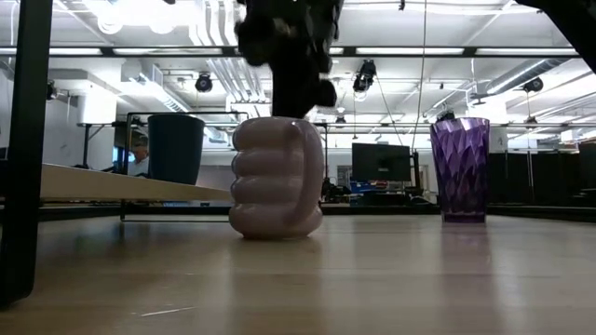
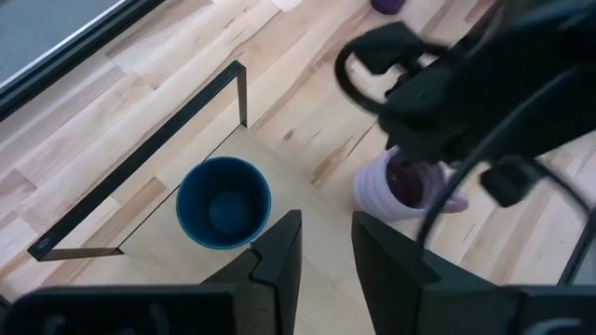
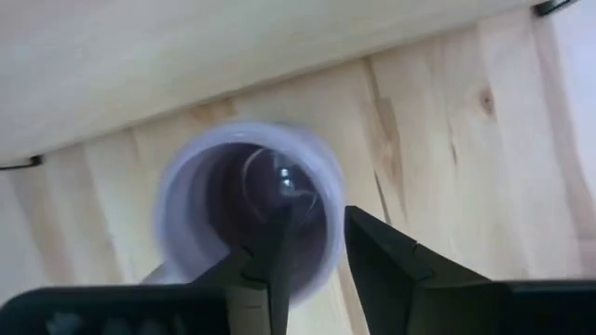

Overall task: Stack small to large cups/mugs on shelf
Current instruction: Put the purple mug on the shelf

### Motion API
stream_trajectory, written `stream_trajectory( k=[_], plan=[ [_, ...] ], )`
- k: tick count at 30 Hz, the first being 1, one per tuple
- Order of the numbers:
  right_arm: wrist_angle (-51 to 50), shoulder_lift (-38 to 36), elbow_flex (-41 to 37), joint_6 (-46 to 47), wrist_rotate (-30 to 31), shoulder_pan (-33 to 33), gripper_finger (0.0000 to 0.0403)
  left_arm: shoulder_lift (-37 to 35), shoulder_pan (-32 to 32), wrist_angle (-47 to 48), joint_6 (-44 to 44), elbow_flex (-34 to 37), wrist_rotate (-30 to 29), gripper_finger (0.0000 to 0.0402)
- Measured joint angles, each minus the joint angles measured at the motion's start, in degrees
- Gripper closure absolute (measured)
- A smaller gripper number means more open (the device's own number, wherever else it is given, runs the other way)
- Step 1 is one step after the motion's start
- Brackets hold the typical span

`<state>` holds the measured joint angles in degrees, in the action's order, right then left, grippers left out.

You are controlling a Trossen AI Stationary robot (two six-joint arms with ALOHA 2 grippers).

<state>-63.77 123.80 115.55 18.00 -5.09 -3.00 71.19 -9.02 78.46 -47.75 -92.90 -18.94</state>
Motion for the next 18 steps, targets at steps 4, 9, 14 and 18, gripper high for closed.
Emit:
stream_trajectory(
  k=[4,9,14,18],
  plan=[
    [-8.65,-0.12,7.47,0.01,-0.03,-0.22,0.0318,1.33,0.0,0.02,-1.35,0.02,0.15,0.0318],
    [-23.24,-0.47,18.2,-0.56,0.1,-1.29,0.0331,2.86,-0.02,0.04,-2.43,0.04,0.49,0.0318],
    [-26.0,-6.19,15.91,1.37,0.42,-3.36,0.0335,5.44,-0.01,-0.73,-11.3,0.69,5.25,0.0318],
    [-25.89,-11.57,11.93,5.1,1.51,-5.12,0.0335,10.33,-0.25,-4.51,-13.23,0.94,7.62,0.0318]
  ],
)
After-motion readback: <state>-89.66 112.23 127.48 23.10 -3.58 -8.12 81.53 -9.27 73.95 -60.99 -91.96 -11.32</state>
